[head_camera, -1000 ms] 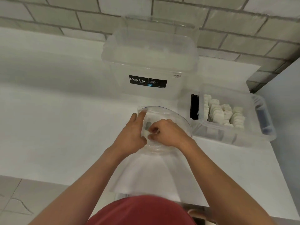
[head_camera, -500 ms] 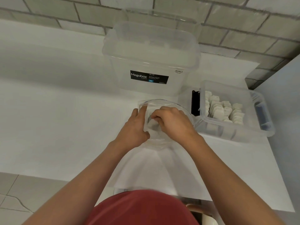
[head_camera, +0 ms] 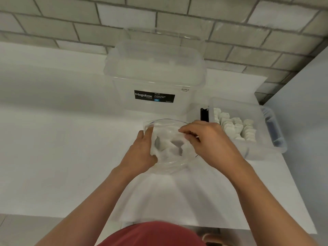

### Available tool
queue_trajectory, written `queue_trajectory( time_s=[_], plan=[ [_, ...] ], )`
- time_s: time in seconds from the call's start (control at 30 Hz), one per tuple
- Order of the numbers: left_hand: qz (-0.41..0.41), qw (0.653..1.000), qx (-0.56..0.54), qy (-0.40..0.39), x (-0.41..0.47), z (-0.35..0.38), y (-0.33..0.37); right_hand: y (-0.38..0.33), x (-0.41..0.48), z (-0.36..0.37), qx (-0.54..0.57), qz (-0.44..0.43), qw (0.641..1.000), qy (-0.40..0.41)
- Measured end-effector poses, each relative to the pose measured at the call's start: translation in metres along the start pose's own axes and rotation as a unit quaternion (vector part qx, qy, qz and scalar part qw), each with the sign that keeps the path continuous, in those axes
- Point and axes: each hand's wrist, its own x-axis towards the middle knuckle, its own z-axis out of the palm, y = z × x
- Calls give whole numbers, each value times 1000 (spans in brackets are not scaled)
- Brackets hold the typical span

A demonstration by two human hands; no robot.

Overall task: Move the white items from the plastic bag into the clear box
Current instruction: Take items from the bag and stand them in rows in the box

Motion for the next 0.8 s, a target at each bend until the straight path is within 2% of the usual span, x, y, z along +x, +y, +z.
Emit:
queue_trajectory(
  time_s=[0.1, 0.17, 0.27, 0.37, 0.47, 0.6, 0.67, 0.8],
  plan=[
    [-1, 1000, -6, 11, 4, 0, -3, 16, -13, -54, 56, 56, 990, 115],
    [-1, 1000, -8, 21, 8, -1, -4, 36, -15, -82, 53, 74, 978, 185],
    [6, 1000, -8, 26, 10, 0, -5, 73, -11, -104, 9, 88, 970, 226],
    [3, 1000, -5, 21, 13, 1, -3, 108, -3, -108, -45, 129, 977, 162],
    [-4, 1000, -2, 20, 14, 2, 0, 137, 4, -101, -39, 195, 980, 12],
    [-5, 1000, 0, 21, 12, 5, 6, 162, 11, -76, -52, 194, 970, -136],
    [-6, 1000, -2, 17, 11, 7, 7, 170, 14, -65, -60, 203, 965, -156],
    [-9, 1000, -5, 15, 7, 10, 7, 182, 22, -50, -92, 219, 962, -136]
  ],
)
